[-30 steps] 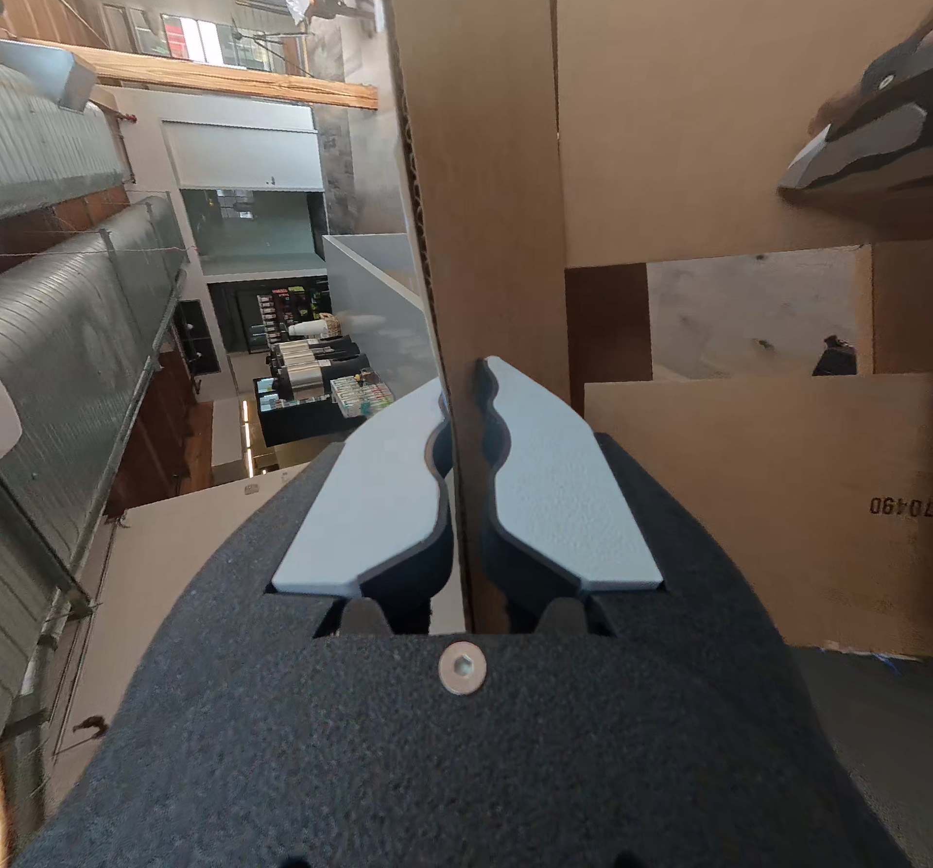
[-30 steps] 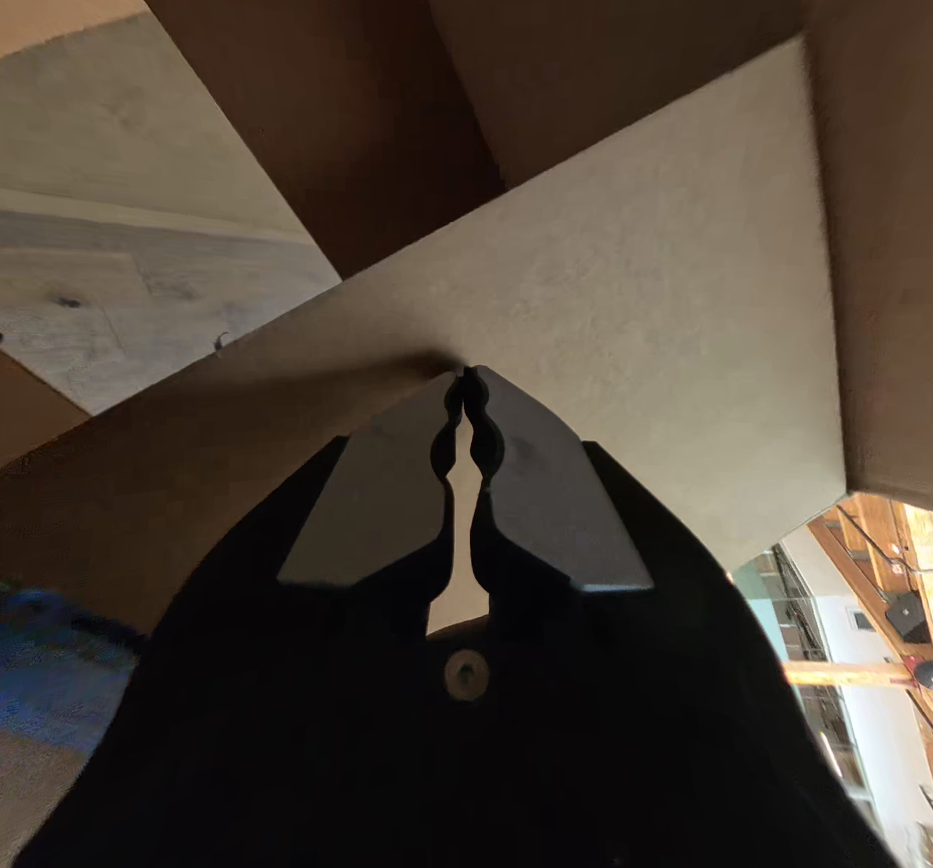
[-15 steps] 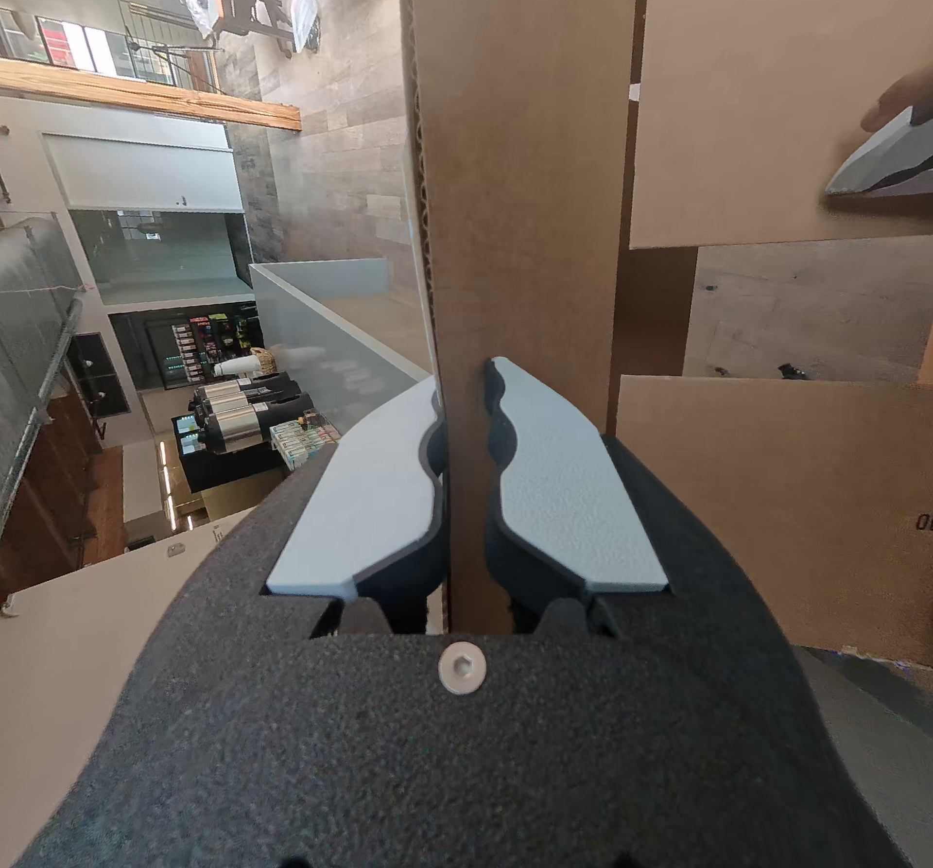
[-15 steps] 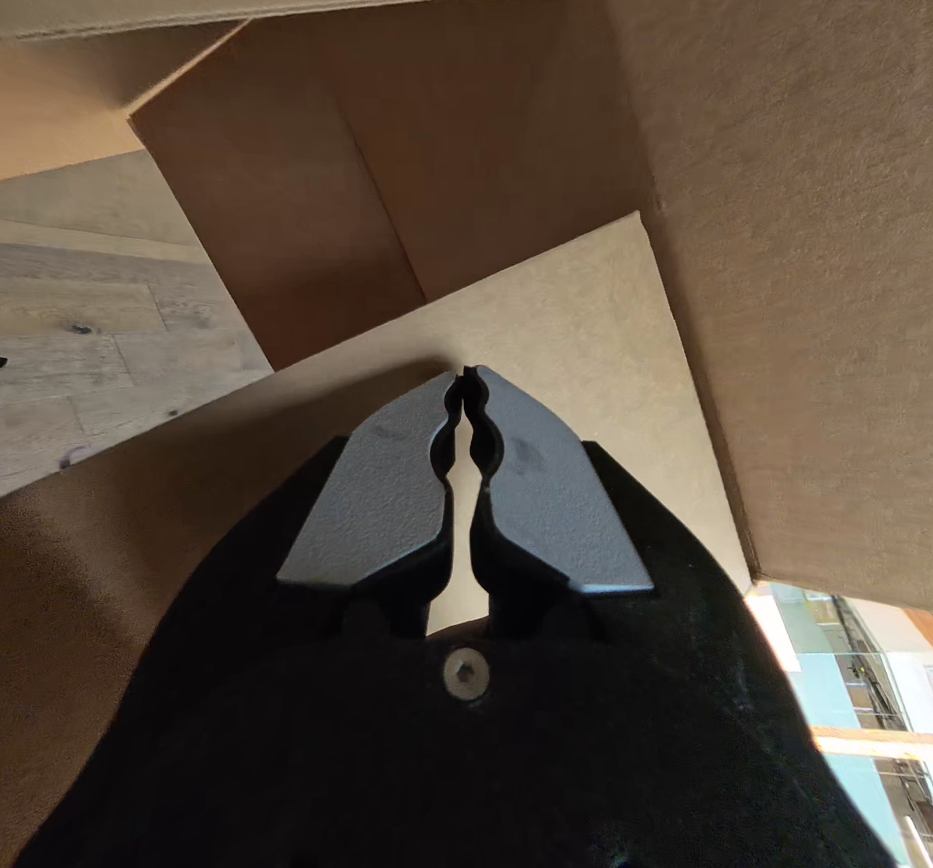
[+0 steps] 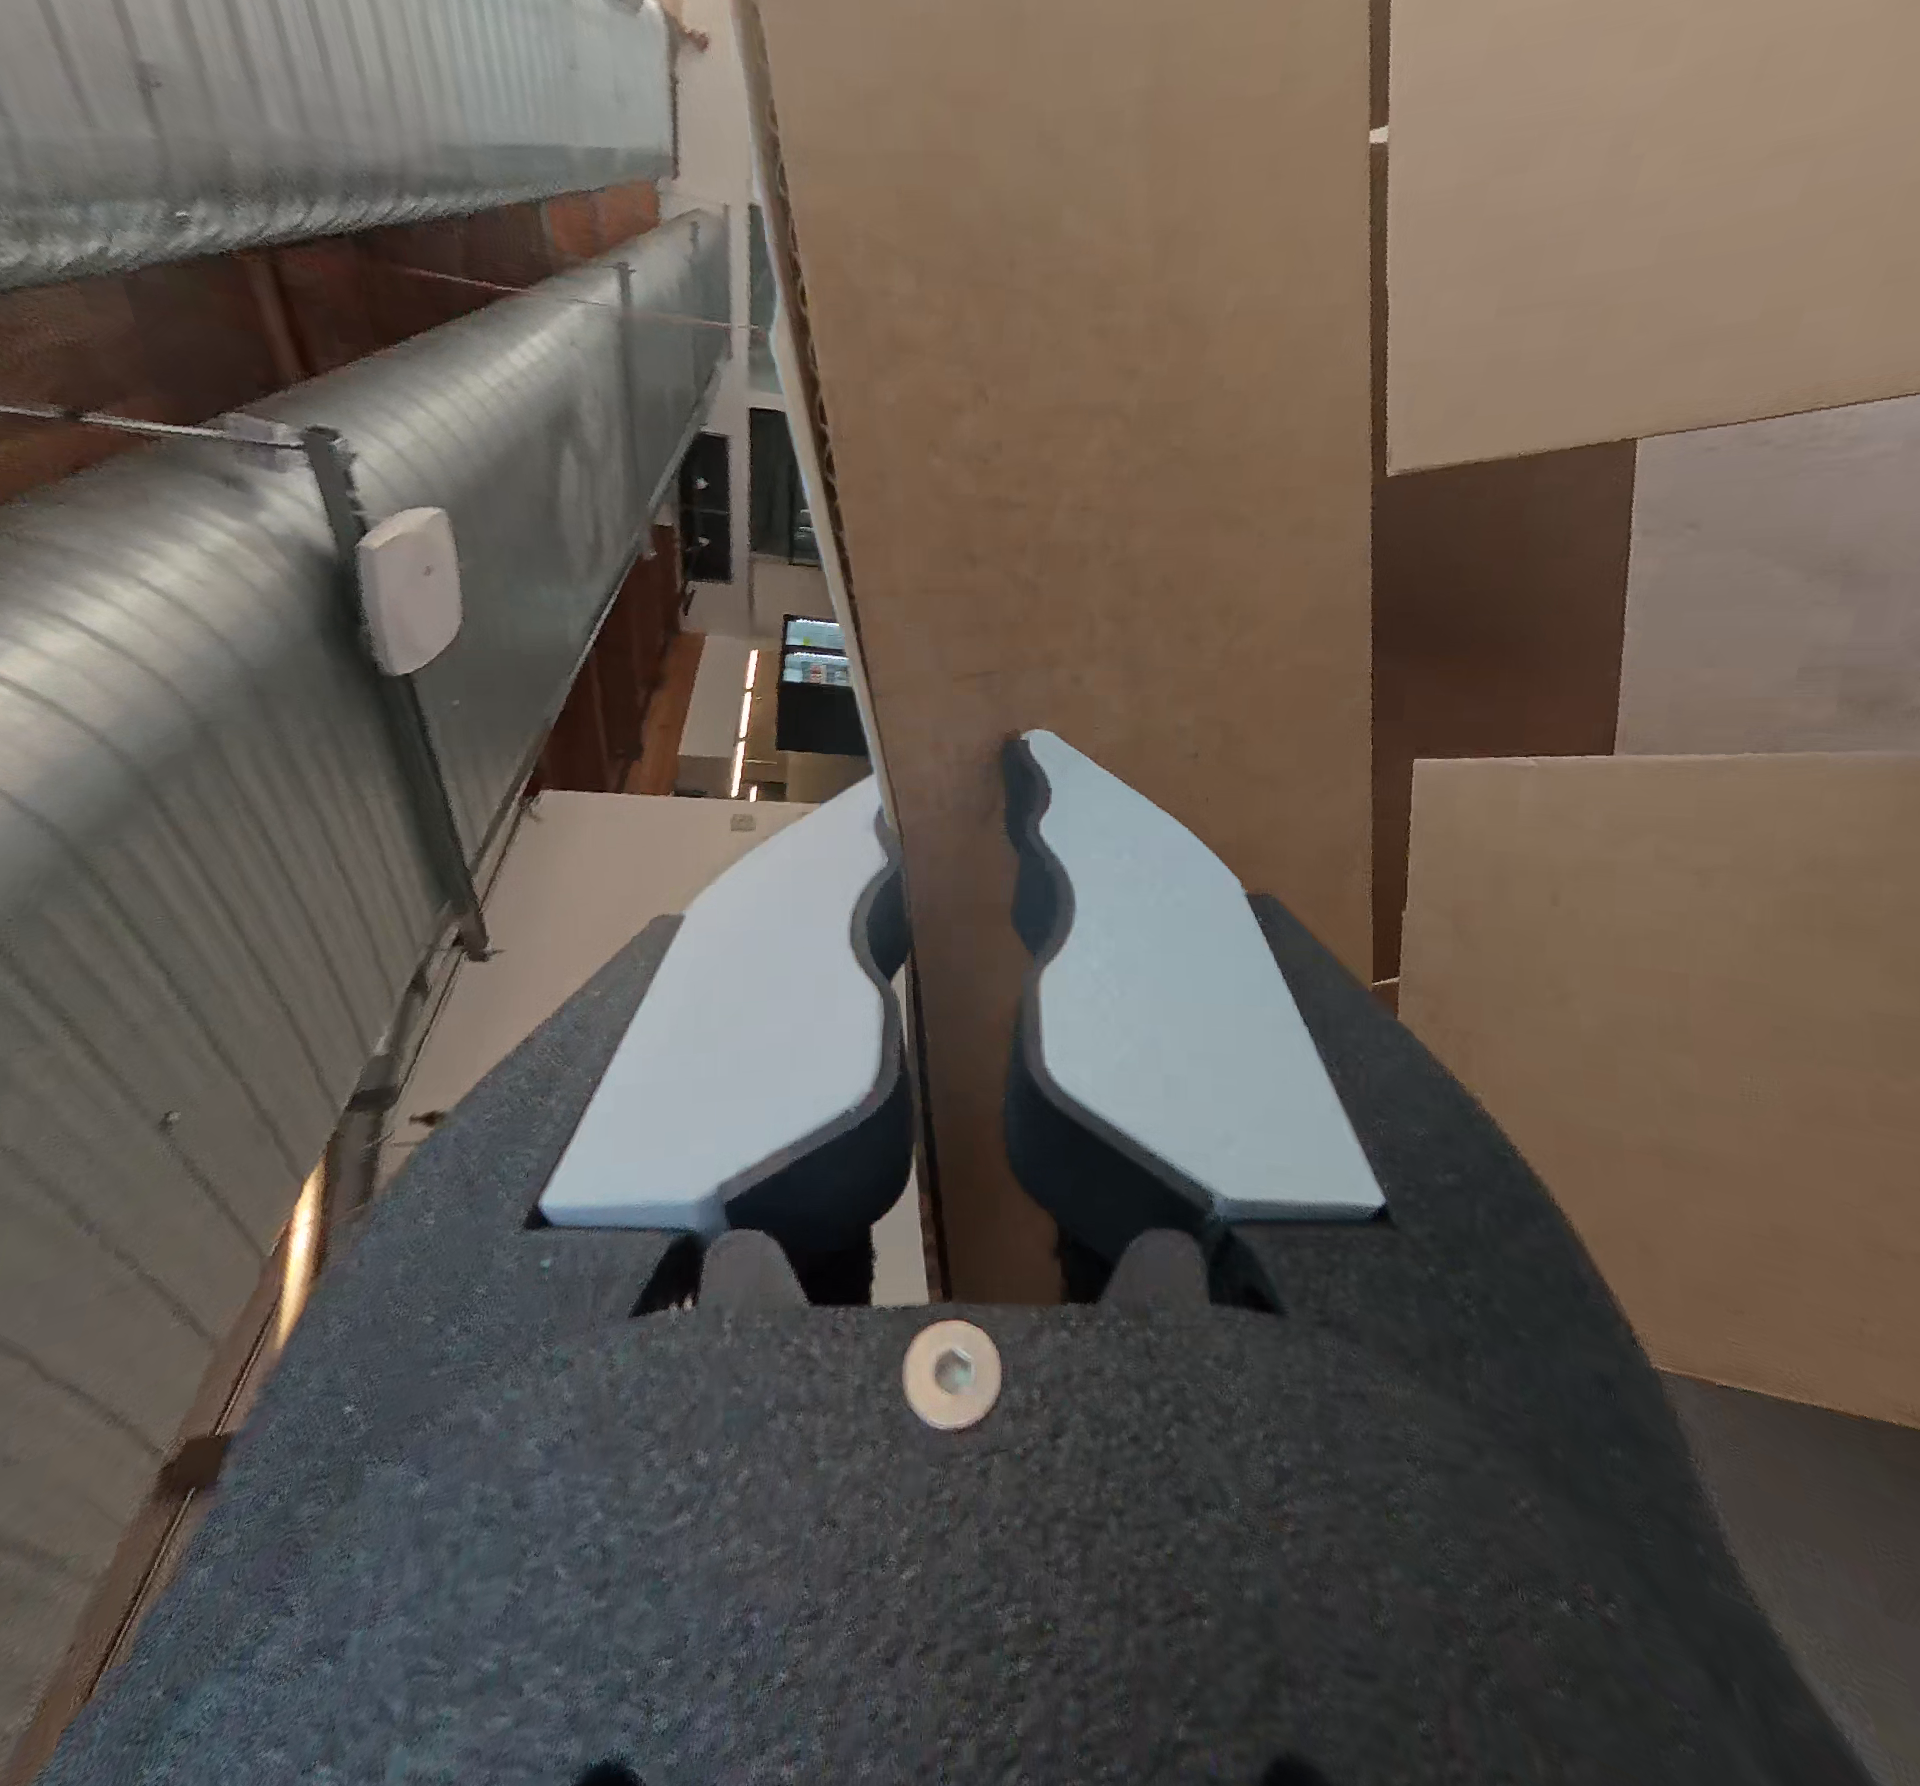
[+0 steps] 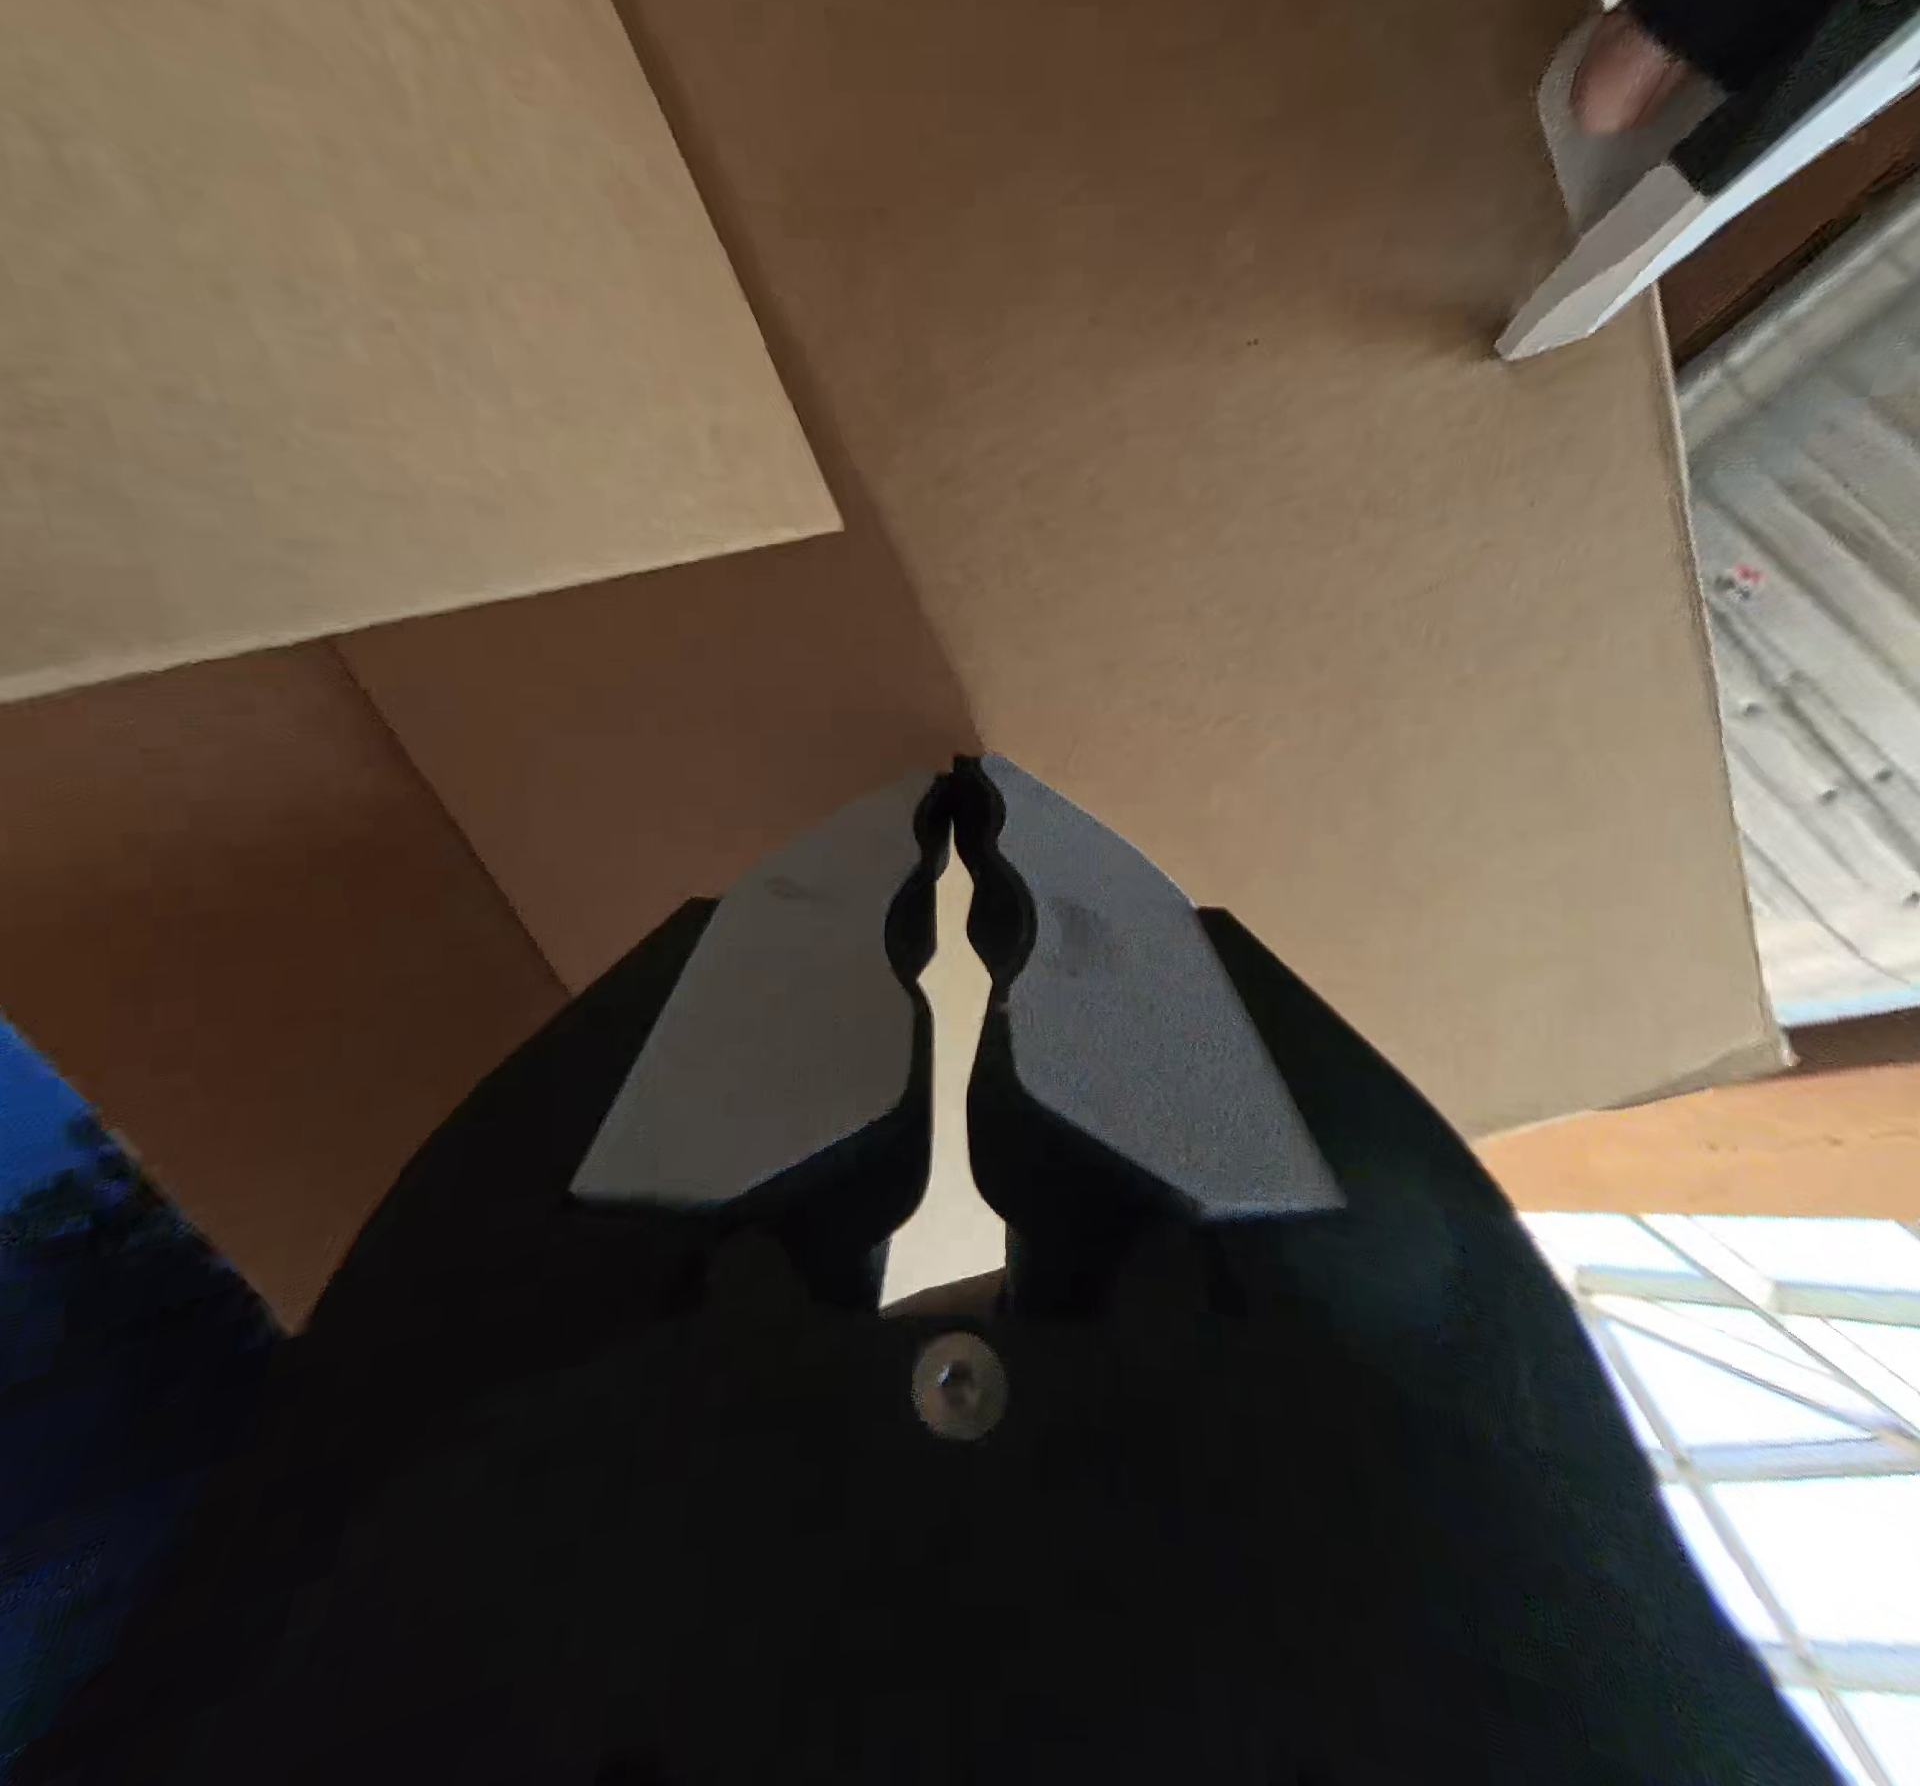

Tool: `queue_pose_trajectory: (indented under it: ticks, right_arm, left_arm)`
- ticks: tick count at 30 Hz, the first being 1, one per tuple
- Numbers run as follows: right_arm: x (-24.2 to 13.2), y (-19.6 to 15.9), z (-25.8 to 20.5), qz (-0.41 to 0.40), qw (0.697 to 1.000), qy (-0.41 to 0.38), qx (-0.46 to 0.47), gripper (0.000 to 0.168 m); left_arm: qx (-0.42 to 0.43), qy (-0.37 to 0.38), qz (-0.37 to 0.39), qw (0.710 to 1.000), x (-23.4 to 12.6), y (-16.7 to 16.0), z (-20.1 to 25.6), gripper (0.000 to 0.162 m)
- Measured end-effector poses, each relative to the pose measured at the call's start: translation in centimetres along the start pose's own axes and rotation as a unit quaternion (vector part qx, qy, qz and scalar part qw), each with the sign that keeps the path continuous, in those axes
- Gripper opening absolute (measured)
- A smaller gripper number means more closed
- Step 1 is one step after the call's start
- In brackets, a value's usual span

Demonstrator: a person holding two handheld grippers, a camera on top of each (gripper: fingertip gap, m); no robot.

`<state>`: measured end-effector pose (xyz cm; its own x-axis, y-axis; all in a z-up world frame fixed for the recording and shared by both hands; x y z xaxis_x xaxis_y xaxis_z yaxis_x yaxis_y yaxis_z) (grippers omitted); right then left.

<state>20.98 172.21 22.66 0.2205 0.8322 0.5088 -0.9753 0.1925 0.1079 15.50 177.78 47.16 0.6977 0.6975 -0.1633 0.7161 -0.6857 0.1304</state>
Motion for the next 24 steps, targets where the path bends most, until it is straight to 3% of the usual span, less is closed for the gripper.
queue_pose_trajectory:
  ticks: [6,13,19,24]
  right_arm:
    - [6.1,7.7,-0.4,0.100,0.992,-0.073,0.011,0.000]
    - [10.1,18.3,-1.2,0.183,0.968,-0.173,0.009,0.000]
    - [11.5,22.2,1.0,0.170,0.977,-0.114,-0.052,0.000]
    - [8.5,20.7,1.4,0.091,0.989,0.022,-0.115,0.000]
  left_arm:
    - [0.000,0.099,-0.047,0.994,-7.7,-6.1,-4.8,0.018]
    - [0.006,0.169,-0.095,0.981,-10.3,-16.2,-5.8,0.018]
    - [-0.065,0.162,-0.053,0.983,-10.8,-21.3,-9.2,0.019]
    - [-0.093,0.163,-0.039,0.981,-7.0,-23.6,-12.2,0.019]
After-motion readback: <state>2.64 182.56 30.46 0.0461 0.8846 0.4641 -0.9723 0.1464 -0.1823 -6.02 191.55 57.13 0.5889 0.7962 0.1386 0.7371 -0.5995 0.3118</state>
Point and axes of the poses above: each gripper's, where its closed fingertips meet, x out along the fingers, y out of its top, z = x × y across the jaws, the point moved 2 cm from there along -x, back along the fingers, and after that the axes turned 8 degrees about -z, right-handed, at the moved point
